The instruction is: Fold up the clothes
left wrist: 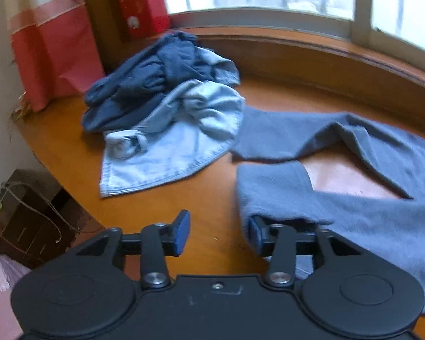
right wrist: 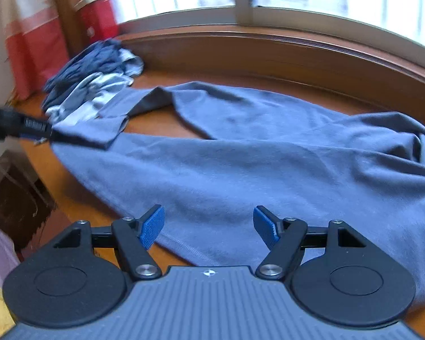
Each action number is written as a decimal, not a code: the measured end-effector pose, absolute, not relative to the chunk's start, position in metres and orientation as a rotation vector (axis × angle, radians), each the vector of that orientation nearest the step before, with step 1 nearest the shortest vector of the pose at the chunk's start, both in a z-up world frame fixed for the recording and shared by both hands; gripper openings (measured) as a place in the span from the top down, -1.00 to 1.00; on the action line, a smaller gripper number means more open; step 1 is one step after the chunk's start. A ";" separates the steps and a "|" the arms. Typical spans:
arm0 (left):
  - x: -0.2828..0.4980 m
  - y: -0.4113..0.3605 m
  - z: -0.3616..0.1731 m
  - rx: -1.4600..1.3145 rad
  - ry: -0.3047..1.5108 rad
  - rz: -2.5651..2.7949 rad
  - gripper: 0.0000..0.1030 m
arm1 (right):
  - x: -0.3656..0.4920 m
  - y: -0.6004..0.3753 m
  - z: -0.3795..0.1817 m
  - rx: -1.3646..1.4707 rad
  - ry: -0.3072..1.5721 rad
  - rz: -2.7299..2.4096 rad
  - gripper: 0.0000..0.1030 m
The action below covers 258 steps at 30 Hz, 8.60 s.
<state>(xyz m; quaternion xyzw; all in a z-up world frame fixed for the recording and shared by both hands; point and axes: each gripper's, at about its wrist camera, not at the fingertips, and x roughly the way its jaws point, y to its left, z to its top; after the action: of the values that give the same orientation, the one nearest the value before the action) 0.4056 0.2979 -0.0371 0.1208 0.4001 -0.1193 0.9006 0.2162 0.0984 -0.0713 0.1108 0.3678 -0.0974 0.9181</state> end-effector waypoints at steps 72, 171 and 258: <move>0.417 0.306 -0.039 0.501 0.727 -0.895 -0.34 | 0.250 0.146 -0.060 0.572 0.618 -0.488 -0.26; 0.245 -0.128 -0.012 0.658 0.548 -1.326 0.90 | 0.002 -0.262 -0.025 0.008 0.799 -0.515 0.95; 0.388 0.276 -0.074 0.552 0.818 -0.883 -0.22 | 0.287 0.104 -0.063 -0.150 0.882 0.007 -0.42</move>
<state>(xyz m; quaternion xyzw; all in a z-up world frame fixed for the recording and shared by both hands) 0.3876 0.2757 -0.0739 0.2561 0.3797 -0.4099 0.7888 0.2870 0.1042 -0.0629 -0.0728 0.4263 0.0032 0.9016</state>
